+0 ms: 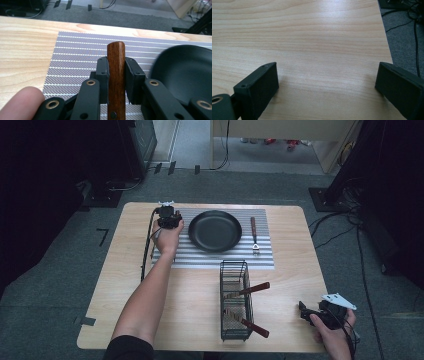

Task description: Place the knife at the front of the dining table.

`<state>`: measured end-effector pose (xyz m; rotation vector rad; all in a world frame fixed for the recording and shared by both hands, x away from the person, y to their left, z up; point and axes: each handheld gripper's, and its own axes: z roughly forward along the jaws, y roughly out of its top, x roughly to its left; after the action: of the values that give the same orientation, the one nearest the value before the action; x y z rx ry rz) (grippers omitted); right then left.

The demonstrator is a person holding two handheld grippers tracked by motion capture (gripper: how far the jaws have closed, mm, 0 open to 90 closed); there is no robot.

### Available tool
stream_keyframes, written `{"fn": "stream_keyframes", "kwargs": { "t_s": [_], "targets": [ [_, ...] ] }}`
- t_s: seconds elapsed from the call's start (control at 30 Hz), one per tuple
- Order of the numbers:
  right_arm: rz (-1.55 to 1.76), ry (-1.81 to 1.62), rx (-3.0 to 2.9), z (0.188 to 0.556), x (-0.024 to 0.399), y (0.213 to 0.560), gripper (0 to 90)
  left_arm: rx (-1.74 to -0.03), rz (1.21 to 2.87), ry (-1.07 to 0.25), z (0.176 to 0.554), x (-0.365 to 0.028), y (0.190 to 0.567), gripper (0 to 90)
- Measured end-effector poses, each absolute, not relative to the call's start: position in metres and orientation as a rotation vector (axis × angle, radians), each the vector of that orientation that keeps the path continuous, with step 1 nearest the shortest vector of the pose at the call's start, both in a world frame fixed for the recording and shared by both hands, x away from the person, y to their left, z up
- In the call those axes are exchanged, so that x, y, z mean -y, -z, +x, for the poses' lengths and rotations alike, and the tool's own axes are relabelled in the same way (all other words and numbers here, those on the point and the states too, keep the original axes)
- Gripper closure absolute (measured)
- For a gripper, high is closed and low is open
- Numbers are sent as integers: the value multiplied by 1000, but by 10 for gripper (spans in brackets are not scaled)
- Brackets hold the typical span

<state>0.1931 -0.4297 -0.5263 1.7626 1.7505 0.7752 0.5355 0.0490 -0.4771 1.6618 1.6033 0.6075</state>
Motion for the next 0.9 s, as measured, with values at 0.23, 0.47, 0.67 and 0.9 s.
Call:
{"fn": "stream_keyframes", "kwargs": {
  "t_s": [0.23, 0.47, 0.67, 0.9],
  "targets": [
    [1763, -776, -1751, 193, 430, 526, 45, -1682, 1641, -583, 549, -49, 498, 764],
    [1764, -776, -1751, 193, 430, 526, 44, -1713, 1657, -566, 554, -48, 510, 758],
    [1763, -779, -1753, 193, 430, 526, 44, -1687, 1659, -550, 556, -49, 510, 727],
    [1757, -783, -1759, 193, 430, 526, 45, -1663, 1667, -447, 560, -59, 497, 564]
  ]
}}
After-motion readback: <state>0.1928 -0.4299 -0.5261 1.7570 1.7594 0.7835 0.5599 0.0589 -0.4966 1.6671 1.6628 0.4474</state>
